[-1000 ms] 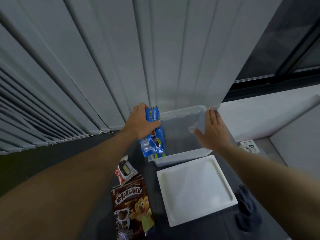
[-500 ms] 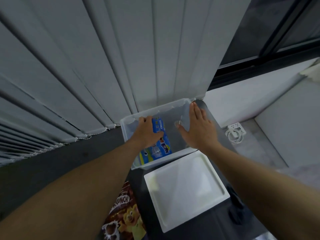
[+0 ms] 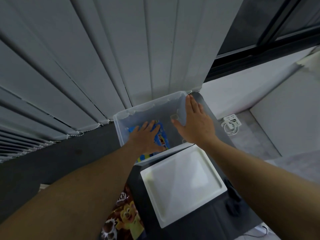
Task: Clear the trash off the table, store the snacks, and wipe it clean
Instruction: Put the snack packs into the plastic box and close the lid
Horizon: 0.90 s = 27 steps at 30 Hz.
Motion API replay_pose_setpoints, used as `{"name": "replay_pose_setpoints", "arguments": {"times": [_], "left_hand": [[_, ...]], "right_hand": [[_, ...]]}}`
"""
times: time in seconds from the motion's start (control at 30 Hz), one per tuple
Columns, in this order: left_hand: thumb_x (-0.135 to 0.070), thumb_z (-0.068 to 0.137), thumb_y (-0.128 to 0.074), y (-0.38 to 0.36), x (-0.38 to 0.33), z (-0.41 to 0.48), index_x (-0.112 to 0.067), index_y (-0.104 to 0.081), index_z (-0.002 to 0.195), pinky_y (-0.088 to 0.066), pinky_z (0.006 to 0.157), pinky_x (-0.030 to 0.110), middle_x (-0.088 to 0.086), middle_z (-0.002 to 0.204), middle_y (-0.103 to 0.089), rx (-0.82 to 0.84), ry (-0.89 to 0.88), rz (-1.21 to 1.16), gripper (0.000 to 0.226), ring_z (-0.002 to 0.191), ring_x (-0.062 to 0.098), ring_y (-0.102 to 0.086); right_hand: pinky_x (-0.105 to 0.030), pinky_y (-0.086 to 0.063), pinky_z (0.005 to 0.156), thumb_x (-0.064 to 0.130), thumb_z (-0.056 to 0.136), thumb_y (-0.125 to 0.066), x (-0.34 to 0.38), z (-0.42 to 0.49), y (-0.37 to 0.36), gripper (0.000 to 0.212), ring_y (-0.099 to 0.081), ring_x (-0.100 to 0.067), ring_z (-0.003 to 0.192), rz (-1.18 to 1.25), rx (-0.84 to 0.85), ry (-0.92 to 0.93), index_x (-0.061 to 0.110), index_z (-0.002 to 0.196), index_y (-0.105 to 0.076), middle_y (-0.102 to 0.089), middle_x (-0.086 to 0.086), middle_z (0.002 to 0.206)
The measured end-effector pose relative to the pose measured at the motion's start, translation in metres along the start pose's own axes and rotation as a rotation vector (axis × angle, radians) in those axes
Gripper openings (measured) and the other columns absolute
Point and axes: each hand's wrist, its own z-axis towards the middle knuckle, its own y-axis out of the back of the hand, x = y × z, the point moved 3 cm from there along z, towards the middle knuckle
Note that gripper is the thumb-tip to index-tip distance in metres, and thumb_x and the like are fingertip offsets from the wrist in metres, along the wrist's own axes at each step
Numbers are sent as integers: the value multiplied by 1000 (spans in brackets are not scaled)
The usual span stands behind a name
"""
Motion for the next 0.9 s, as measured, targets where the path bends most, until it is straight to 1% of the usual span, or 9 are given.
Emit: {"name": "replay_pose_setpoints", "arguments": {"times": [0.13,0.27,0.43,0.47,0.53,0.63,0.7,0.8,0.9], "left_hand": [[-76,88,-43,-6,4,0,-28,11,159,-3,124,52,-2,166,20,5,45,20,101,154,23,12],[-78,87,-41,-3,2,0,-27,11,159,-1,123,53,-2,166,19,7,44,51,102,154,24,11],[-80,86,-41,5,7,-11,-29,12,158,1,124,49,1,166,20,-18,42,-28,103,154,26,12],[-77,88,-43,9,8,-14,-28,10,159,-1,124,49,2,166,18,-39,34,-49,101,154,26,10],[-70,93,-43,23,8,-22,-26,5,160,-4,124,47,4,168,10,-123,2,-61,94,155,25,5],[-64,97,-41,44,7,-37,-22,-4,160,-6,124,46,5,168,-1,-264,-26,-45,84,154,25,-2],[-63,98,-39,52,12,-47,-23,-7,160,-7,124,47,5,168,-3,-306,5,-65,80,154,25,-2],[-56,100,-36,57,27,-67,-24,-10,160,-9,124,47,6,168,-6,-372,85,-120,72,154,26,-5],[-54,102,-33,58,43,-89,-25,-10,160,-10,124,47,6,168,-6,-416,166,-140,69,154,28,-6]], "right_hand": [[-57,-41,109,75,89,-43,1,-2,2,97,-21,-33,150,11,1,2,23,157,3,-10,0,166],[-55,-41,110,74,89,-43,2,-3,5,97,-21,-32,150,10,-2,-9,23,157,3,-9,1,166],[-58,-39,110,76,88,-43,0,-5,3,99,-18,-34,151,4,33,-27,23,157,5,-7,0,167],[-60,-36,111,76,87,-42,0,-5,3,100,-15,-34,151,-5,46,-32,23,157,6,-5,0,167],[-62,-26,116,77,88,-40,-1,-3,4,100,-8,-35,152,-15,81,-42,23,156,8,1,1,167],[-61,-14,120,74,90,-40,3,-2,12,98,-1,-36,152,-10,98,-39,21,157,7,5,-1,167],[-60,-12,120,72,91,-39,11,-1,17,95,-2,-36,152,-5,90,-17,19,157,4,3,-4,167],[-61,-14,119,71,92,-36,34,-3,24,89,-4,-34,152,-5,75,40,20,157,-5,-2,-6,167],[-62,-14,119,70,93,-35,58,-10,28,85,-7,-34,152,0,60,100,21,157,-10,-7,-7,166]]}}
